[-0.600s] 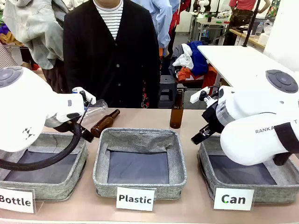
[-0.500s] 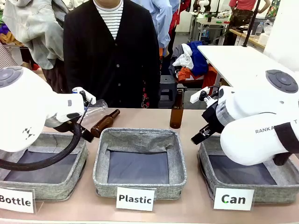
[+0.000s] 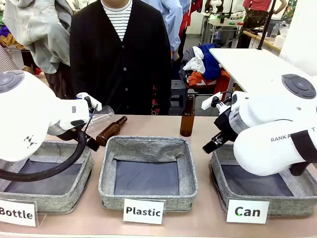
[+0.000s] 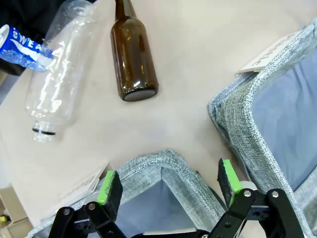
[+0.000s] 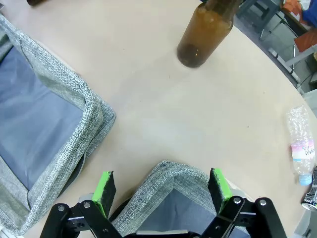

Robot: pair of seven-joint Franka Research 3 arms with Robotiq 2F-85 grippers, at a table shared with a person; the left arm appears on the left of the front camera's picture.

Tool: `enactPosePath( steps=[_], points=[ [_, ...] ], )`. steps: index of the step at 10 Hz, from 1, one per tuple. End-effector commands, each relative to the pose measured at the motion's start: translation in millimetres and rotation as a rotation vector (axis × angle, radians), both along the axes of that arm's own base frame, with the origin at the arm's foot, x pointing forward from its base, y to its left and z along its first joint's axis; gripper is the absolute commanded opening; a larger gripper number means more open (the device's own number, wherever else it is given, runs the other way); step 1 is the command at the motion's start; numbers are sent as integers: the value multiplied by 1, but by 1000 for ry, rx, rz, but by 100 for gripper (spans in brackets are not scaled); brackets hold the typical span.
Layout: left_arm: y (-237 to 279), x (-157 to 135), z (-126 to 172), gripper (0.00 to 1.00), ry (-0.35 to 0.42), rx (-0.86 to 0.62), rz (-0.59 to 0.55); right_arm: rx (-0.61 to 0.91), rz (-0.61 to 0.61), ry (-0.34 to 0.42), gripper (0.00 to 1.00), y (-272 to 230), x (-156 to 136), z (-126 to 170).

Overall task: Sort the can waste into the basket.
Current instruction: Pick up the can waste from the table and place it in the right Fabric basket.

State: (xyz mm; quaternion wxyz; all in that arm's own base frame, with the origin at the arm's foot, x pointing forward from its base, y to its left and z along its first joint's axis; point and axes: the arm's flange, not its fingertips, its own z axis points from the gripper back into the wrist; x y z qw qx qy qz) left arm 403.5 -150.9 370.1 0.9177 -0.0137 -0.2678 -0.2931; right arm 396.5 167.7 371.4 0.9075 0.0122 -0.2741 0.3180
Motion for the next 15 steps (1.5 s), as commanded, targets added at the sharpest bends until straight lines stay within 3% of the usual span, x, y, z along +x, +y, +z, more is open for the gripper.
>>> enactPosePath(
  steps=[1, 9, 10, 12, 13, 14, 15],
  points=[
    [0, 0, 0, 100, 0, 0, 0, 0, 0, 0, 100, 0, 0, 0],
    [0, 0, 0, 100, 0, 0, 0, 0, 0, 0, 100, 0, 0, 0],
    [10, -12, 23, 100, -10, -33, -6, 41, 30, 42, 100, -3, -8, 22],
    [23, -47, 87, 100, 111, -228, 128, 150, -140, 153, 100, -13, -30, 84],
    [31, -64, 115, 100, 117, -309, 209, 234, -188, 196, 100, -27, -42, 112],
    [49, -88, 133, 100, 138, -380, 64, 325, -147, 253, 100, -52, -60, 134],
    [76, -112, 136, 100, 38, -369, -113, 424, -96, 299, 100, -77, -78, 146]
  ],
)
